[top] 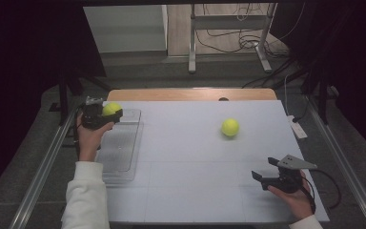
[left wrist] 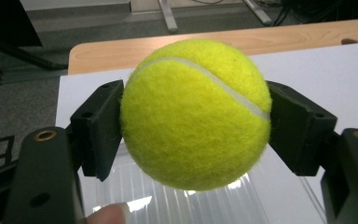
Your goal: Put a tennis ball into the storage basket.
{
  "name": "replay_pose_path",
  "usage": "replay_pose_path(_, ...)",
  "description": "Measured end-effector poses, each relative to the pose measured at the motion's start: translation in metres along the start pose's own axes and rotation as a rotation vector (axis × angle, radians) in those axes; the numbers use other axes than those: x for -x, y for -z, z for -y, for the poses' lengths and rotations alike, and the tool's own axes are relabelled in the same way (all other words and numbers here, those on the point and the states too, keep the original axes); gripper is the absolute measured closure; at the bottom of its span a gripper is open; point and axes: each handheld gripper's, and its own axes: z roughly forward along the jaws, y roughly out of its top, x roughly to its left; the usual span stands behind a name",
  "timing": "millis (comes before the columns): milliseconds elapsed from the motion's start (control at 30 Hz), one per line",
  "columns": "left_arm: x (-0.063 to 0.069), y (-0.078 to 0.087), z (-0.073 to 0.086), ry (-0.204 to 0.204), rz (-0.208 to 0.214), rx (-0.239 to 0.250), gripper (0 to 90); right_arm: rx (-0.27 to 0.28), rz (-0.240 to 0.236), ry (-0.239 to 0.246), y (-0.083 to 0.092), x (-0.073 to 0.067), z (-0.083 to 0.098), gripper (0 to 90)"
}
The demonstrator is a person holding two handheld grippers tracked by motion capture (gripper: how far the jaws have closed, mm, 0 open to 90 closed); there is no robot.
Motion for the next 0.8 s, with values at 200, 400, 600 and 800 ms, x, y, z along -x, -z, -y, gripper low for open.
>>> replay_pose_path(200, -0.001, -0.005, 0.002, -0.001, -0.002, -0.028, 26.5, -0.002, 0.0, 0.001, 0.0, 0.0, 0.0, 12.7)
replay_pose_path(400, -0.002, -0.009, 0.003, -0.003, -0.007, -0.051, 26.5, -0.004, 0.002, 0.002, 0.0, 0.0, 0.0, 12.7)
replay_pose_path(600, -0.005, -0.016, 0.007, 0.005, -0.02, -0.08, 26.5, -0.001, 0.0, 0.0, 0.0, 0.0, 0.0, 12.7)
replay_pose_path(800, -0.007, -0.021, 0.01, 0.001, -0.028, -0.106, 26.5, -0.001, 0.0, 0.001, 0.0, 0.0, 0.0, 12.7)
